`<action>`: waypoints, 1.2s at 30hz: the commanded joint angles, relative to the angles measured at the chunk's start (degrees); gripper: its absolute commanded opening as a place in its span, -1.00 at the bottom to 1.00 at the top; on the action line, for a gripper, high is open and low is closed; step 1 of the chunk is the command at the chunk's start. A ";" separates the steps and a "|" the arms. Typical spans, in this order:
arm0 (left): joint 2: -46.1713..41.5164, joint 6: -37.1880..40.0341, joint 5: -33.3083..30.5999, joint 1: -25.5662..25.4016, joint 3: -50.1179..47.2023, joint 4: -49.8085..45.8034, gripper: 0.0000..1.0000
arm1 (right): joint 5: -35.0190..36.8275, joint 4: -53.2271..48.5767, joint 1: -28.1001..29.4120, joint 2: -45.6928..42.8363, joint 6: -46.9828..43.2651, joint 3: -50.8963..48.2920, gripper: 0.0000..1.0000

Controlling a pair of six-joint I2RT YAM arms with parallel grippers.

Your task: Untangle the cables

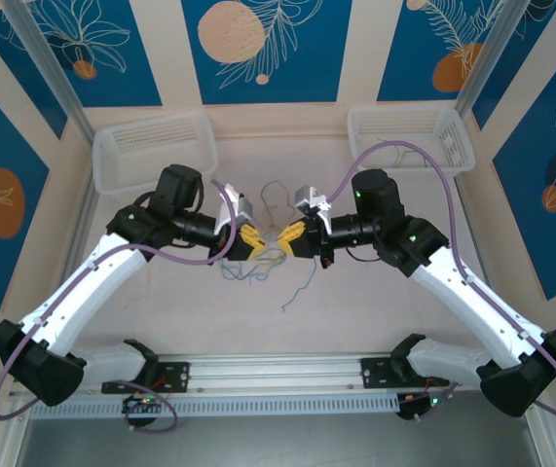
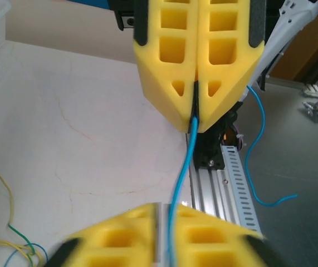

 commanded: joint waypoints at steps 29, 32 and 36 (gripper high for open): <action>-0.13 -1.06 -2.61 -0.39 1.89 2.22 0.02 | -0.89 -0.10 -0.76 3.50 1.37 -0.91 -1.00; -0.39 -1.10 -2.36 -0.34 2.15 2.18 0.08 | -0.96 0.40 -0.71 4.21 1.89 -1.54 -1.00; -0.09 -0.78 -2.19 -0.34 2.24 1.68 -0.24 | -0.08 2.24 -0.76 3.43 2.34 -2.71 -1.00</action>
